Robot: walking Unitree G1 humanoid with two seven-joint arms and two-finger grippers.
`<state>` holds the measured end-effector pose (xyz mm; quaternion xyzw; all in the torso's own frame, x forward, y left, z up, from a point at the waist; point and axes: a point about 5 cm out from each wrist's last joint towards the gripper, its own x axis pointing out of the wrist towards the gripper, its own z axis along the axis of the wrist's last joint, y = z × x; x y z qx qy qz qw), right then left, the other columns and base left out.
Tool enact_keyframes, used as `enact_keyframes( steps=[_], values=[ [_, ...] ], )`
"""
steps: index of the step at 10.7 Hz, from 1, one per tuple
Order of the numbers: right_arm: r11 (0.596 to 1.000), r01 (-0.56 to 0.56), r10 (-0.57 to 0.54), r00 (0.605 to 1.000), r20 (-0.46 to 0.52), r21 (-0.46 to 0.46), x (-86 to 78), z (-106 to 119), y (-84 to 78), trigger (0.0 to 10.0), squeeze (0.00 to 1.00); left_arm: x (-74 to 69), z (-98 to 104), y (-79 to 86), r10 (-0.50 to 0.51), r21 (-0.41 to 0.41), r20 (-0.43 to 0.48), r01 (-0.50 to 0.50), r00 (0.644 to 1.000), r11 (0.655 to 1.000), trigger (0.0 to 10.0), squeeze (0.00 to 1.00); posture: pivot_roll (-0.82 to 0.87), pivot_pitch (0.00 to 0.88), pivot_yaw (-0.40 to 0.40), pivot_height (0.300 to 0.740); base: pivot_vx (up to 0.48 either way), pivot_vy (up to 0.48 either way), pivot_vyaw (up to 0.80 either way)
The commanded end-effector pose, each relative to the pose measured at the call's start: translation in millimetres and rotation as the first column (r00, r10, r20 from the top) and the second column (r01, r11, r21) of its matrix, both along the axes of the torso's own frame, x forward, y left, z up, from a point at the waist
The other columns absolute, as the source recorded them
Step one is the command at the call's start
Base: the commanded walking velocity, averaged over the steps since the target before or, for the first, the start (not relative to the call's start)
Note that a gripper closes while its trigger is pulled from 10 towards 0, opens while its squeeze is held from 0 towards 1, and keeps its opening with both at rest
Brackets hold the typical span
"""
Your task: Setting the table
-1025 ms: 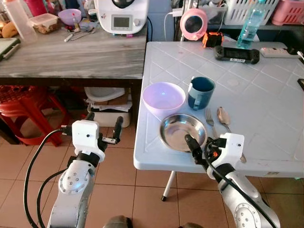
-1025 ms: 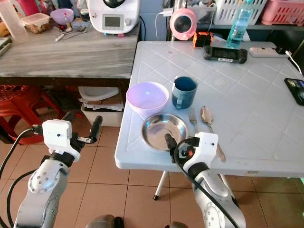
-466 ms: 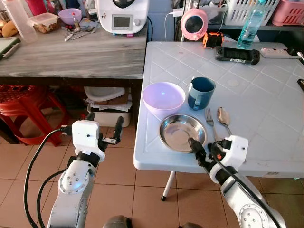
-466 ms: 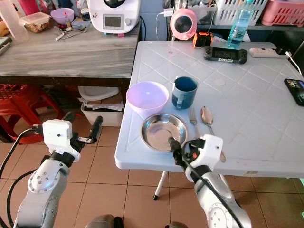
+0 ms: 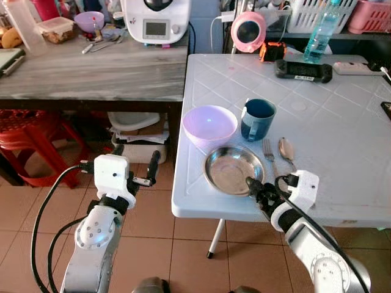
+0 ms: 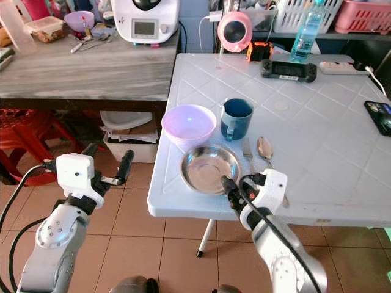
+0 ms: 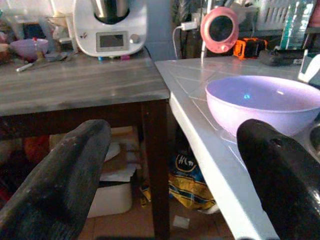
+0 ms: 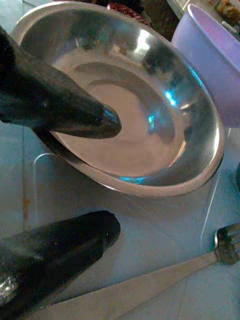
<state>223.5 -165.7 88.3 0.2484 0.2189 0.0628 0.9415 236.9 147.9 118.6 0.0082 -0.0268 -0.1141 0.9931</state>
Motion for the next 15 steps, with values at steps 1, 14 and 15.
enact_keyframes(
  steps=[1,14,15],
  values=[
    [1.0,-0.001,0.002,0.998,-0.07,0.014,-2.3,-9.3,-0.9,0.0,0.0,0.6,4.3,-0.7,-0.01,0.004,0.015,0.01,1.0,1.0,10.0,0.0,0.02,0.0,0.021,0.74,0.0,0.0,0.0],
    [0.998,0.053,-0.05,0.991,-0.123,0.017,3.9,-14.6,-5.1,0.0,0.0,5.9,-10.8,15.4,0.141,0.018,-0.066,-0.14,0.988,0.99,10.0,0.0,0.02,0.0,0.011,0.74,0.0,0.0,0.0],
    [0.998,0.067,-0.064,0.991,-0.118,0.023,5.6,-14.2,-4.6,0.0,0.0,7.9,-13.1,14.5,0.131,-0.011,-0.082,-0.133,0.988,0.991,10.0,0.0,0.02,0.0,0.008,0.74,0.0,0.439,0.0]
  ],
)
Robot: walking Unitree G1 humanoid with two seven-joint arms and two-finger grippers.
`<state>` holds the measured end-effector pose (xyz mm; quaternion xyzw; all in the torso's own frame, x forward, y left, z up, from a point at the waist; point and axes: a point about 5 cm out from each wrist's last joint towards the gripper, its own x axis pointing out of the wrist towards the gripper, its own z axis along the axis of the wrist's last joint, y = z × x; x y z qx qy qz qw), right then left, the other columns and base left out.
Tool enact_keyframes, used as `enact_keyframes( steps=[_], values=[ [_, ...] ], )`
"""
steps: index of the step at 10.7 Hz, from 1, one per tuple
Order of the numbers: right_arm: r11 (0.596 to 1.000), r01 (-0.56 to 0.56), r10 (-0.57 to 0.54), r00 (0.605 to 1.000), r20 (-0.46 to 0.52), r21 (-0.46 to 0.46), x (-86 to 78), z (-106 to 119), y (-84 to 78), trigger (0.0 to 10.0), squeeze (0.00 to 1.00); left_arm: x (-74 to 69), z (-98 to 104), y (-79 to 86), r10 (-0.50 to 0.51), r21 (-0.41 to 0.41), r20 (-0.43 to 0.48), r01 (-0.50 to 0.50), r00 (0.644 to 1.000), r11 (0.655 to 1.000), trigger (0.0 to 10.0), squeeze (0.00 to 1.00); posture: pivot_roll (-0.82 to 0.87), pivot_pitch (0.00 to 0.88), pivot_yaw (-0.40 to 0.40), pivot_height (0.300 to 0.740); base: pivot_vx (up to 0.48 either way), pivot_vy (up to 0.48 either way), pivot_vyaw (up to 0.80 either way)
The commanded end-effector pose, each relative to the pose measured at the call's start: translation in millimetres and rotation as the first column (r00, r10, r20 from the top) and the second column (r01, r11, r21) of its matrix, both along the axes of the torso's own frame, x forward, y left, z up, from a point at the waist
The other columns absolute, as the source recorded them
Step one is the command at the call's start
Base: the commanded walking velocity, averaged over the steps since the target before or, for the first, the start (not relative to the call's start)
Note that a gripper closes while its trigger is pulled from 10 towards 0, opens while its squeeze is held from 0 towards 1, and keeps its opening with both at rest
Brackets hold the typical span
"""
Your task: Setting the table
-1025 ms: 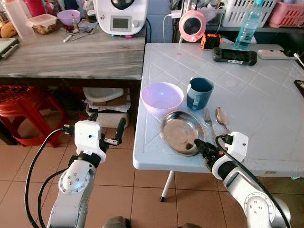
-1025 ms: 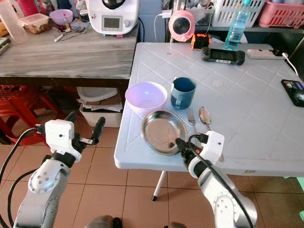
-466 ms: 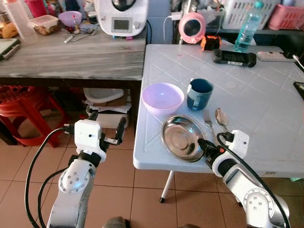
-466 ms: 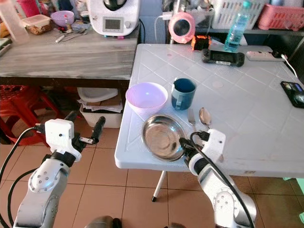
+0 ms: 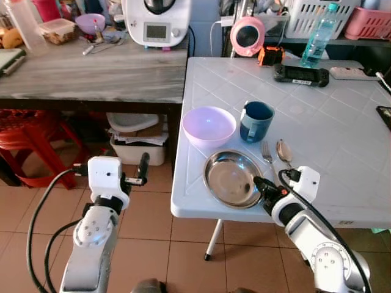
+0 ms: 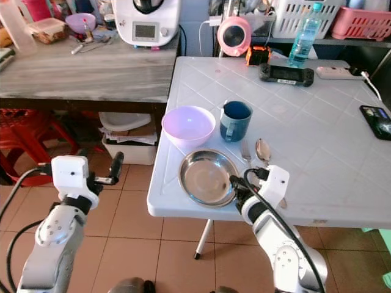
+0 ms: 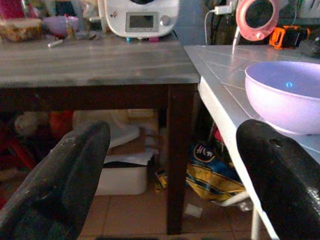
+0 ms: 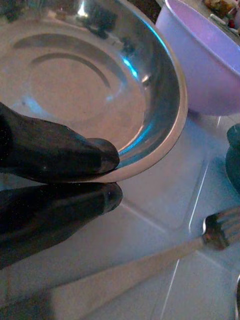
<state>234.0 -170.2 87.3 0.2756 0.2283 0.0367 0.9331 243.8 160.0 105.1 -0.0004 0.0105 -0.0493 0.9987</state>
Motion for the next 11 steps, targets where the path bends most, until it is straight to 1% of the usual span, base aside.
enact_keyframes(
  steps=[1,3,5,8,9,10,11],
  values=[
    [1.0,0.009,-0.01,0.996,-0.083,-0.015,-4.5,-13.7,0.4,0.0,0.0,3.8,0.1,3.4,0.011,0.009,-0.002,-0.011,1.0,1.0,10.0,0.0,0.02,0.0,0.008,0.74,0.0,0.476,0.0],
    [1.0,0.01,-0.01,0.997,-0.08,-0.011,-3.3,-13.3,3.2,0.0,0.0,9.8,1.3,3.8,0.034,0.011,0.007,-0.034,0.999,0.999,10.0,0.0,0.01,0.0,0.009,0.74,0.0,0.476,0.0],
    [1.0,-0.001,0.0,0.999,-0.042,-0.014,0.8,-9.3,6.9,0.0,0.0,14.8,0.9,5.4,0.059,0.011,0.006,-0.059,0.998,0.998,10.0,0.0,0.01,0.0,0.01,0.74,0.0,0.476,0.0],
    [1.0,-0.015,0.015,1.0,-0.003,-0.019,3.1,-4.8,10.1,0.0,0.0,17.4,-0.2,5.3,0.049,0.045,0.011,-0.049,0.999,0.998,10.0,0.0,0.0,0.0,0.012,0.74,0.0,0.471,0.0],
    [1.0,-0.007,0.008,0.999,0.048,-0.023,4.5,0.4,10.3,1.4,0.0,16.9,0.0,4.4,0.037,0.054,0.019,-0.038,0.999,0.998,10.0,0.0,0.0,0.0,0.012,0.74,0.36,0.319,0.0],
    [0.999,-0.004,0.009,0.995,0.099,-0.045,6.4,5.8,10.3,1.4,0.0,16.7,-0.1,4.4,0.037,0.052,0.021,-0.038,0.999,0.998,10.0,0.0,0.0,0.0,0.013,0.74,0.401,0.262,0.0],
    [0.998,0.003,0.006,0.989,0.149,-0.057,9.4,12.4,11.9,2.2,0.0,16.8,-0.1,4.2,0.035,0.052,0.023,-0.036,0.999,0.998,10.0,0.0,0.0,0.0,0.016,0.74,0.435,0.0,0.0]
  ],
)
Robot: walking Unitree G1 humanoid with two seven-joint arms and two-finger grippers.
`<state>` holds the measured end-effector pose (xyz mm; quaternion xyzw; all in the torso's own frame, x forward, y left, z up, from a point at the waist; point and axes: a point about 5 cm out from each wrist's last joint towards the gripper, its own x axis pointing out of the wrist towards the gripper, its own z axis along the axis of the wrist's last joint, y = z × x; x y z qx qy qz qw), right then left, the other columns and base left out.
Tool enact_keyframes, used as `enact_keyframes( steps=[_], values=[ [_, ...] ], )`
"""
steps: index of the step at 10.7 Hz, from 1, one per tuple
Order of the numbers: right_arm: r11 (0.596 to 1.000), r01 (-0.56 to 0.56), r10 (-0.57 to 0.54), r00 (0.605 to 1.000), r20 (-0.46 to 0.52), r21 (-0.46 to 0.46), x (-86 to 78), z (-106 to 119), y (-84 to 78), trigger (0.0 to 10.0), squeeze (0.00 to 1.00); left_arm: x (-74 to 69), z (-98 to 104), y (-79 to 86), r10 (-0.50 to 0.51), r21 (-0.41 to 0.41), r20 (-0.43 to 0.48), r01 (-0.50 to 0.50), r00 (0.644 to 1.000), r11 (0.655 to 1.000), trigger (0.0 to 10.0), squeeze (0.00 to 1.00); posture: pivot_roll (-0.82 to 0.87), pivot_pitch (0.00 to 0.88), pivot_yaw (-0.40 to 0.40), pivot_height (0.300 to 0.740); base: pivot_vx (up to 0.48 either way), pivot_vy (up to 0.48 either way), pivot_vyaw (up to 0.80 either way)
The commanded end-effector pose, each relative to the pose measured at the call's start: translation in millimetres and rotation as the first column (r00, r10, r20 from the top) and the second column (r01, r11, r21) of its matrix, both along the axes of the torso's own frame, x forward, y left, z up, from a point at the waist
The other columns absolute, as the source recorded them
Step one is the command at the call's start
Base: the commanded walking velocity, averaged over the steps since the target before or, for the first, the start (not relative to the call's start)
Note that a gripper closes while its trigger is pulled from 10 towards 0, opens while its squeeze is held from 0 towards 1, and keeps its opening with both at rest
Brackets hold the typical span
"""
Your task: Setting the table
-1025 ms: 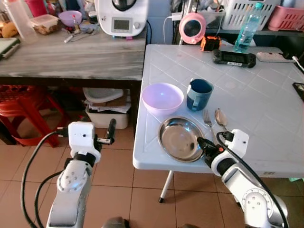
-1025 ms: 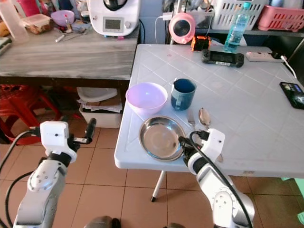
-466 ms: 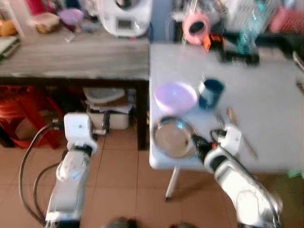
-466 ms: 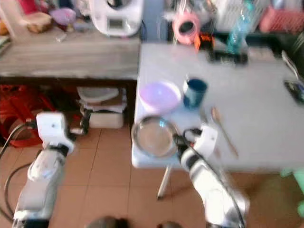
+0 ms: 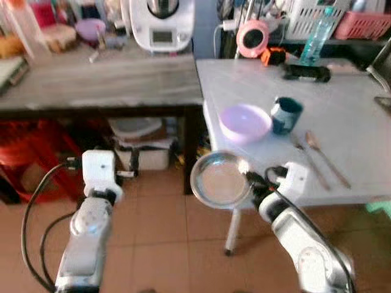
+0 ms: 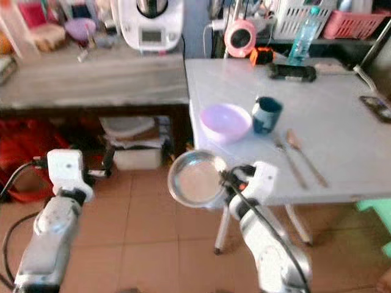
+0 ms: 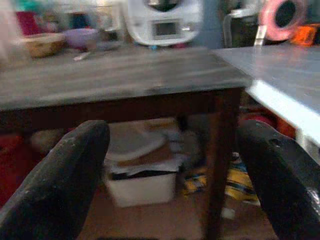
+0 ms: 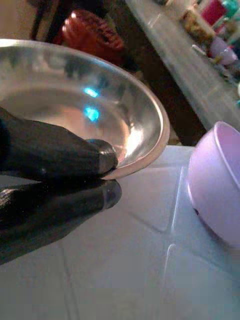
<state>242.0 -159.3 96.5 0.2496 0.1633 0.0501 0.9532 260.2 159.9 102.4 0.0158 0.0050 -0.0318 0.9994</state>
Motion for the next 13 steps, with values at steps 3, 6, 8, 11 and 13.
enact_keyframes(
  steps=[3,6,8,11,13],
  values=[
    [0.999,-0.006,0.01,0.997,0.079,-0.052,5.2,10.6,2.4,10.0,0.0,4.3,4.7,1.6,-0.001,0.018,0.018,0.001,1.0,1.0,10.0,0.0,0.0,0.0,0.017,0.74,0.436,0.0,0.0],
    [0.998,0.009,-0.001,0.993,0.122,-0.066,7.3,14.8,1.4,10.0,0.0,5.3,5.5,-0.7,-0.004,0.013,0.026,0.004,1.0,1.0,10.0,0.0,0.0,0.0,0.016,0.74,0.435,0.0,0.0],
    [0.997,0.008,0.004,0.988,0.153,-0.077,8.4,17.4,2.2,10.0,0.0,6.4,5.4,1.3,0.006,0.017,0.026,-0.007,1.0,1.0,10.0,0.0,0.0,0.0,0.017,0.74,0.433,0.0,0.0],
    [0.995,0.002,0.018,0.979,0.202,-0.098,10.6,23.4,2.7,10.0,0.0,6.2,2.4,3.2,0.034,0.011,0.013,-0.034,0.999,0.999,10.0,0.0,0.0,0.0,0.017,0.74,0.094,0.446,0.0],
    [0.99,0.013,0.022,0.97,0.244,-0.14,13.4,27.9,1.3,10.0,0.0,7.0,2.9,2.1,0.02,0.021,0.019,-0.021,1.0,1.0,10.0,0.0,0.0,0.0,0.018,0.74,0.0,0.476,0.0]
  ],
)
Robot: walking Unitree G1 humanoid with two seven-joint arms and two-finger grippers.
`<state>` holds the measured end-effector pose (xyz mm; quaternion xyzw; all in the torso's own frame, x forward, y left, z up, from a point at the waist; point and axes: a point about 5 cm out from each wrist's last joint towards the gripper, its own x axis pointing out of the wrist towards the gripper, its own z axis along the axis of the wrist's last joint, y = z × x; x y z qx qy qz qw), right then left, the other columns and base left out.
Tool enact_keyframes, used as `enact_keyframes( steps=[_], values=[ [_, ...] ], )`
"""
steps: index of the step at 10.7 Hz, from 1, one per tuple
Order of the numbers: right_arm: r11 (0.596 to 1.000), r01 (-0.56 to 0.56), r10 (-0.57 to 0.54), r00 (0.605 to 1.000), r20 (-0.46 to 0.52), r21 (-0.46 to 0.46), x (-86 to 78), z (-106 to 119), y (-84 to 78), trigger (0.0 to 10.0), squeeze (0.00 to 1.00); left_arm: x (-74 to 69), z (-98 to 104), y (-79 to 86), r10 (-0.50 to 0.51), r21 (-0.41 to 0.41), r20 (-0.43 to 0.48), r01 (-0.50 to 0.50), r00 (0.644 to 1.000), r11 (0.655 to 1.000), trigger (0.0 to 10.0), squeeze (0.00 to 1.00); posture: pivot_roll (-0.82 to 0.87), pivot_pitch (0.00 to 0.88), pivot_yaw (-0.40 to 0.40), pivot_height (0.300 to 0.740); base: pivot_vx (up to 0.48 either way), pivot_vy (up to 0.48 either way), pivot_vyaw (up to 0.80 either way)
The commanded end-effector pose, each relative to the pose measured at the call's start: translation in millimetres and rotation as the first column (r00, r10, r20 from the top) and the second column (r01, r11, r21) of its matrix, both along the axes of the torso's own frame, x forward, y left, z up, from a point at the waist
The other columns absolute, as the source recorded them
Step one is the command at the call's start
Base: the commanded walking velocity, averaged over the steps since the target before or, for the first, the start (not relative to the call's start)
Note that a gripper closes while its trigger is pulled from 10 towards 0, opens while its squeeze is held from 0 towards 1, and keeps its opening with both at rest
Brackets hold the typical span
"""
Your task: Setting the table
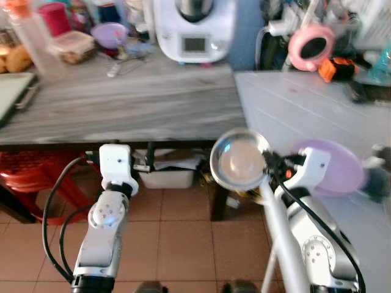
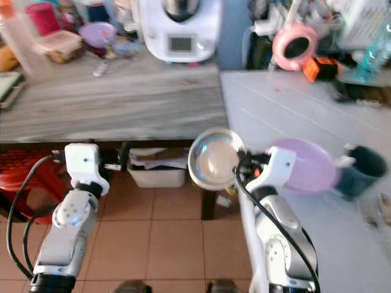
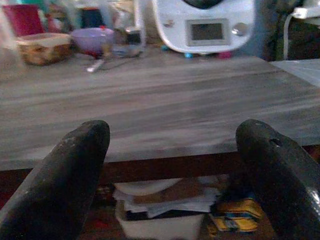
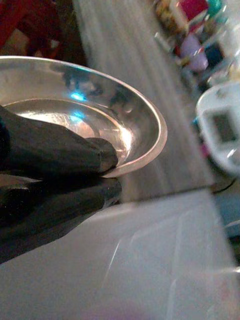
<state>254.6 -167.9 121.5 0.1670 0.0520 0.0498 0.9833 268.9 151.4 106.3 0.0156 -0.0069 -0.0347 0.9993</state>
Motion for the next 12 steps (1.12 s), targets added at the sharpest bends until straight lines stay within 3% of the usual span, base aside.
enact_keyframes(
  steps=[1,4,10,12],
  values=[
    [0.999,-0.036,0.036,0.999,0.035,-0.009,1.7,5.7,9.0,10.0,0.0,-1.7,-0.9,10.3,0.021,0.026,-0.002,-0.021,1.0,0.999,10.0,0.0,0.0,0.0,0.019,0.74,0.0,0.48,0.0],
    [0.999,-0.032,0.033,0.998,0.05,-0.027,1.9,6.0,7.2,10.0,0.0,-2.0,1.0,7.4,-0.002,0.077,0.026,0.0,1.0,0.997,10.0,0.0,0.0,0.0,0.015,0.74,0.0,0.477,0.0],
    [0.994,0.031,-0.016,0.989,0.149,-0.102,12.0,20.5,-3.3,10.0,0.0,-3.0,5.6,-0.8,-0.045,0.106,0.055,0.038,0.997,0.994,10.0,0.0,0.0,0.0,0.026,0.74,0.48,0.0,0.0],
    [0.994,0.07,-0.057,0.988,0.147,-0.081,18.2,21.7,-11.3,10.0,0.0,-2.9,6.2,-2.7,-0.05,0.093,0.06,0.045,0.997,0.995,10.0,0.0,0.0,0.0,0.024,0.74,0.48,0.0,0.0]
  ],
)
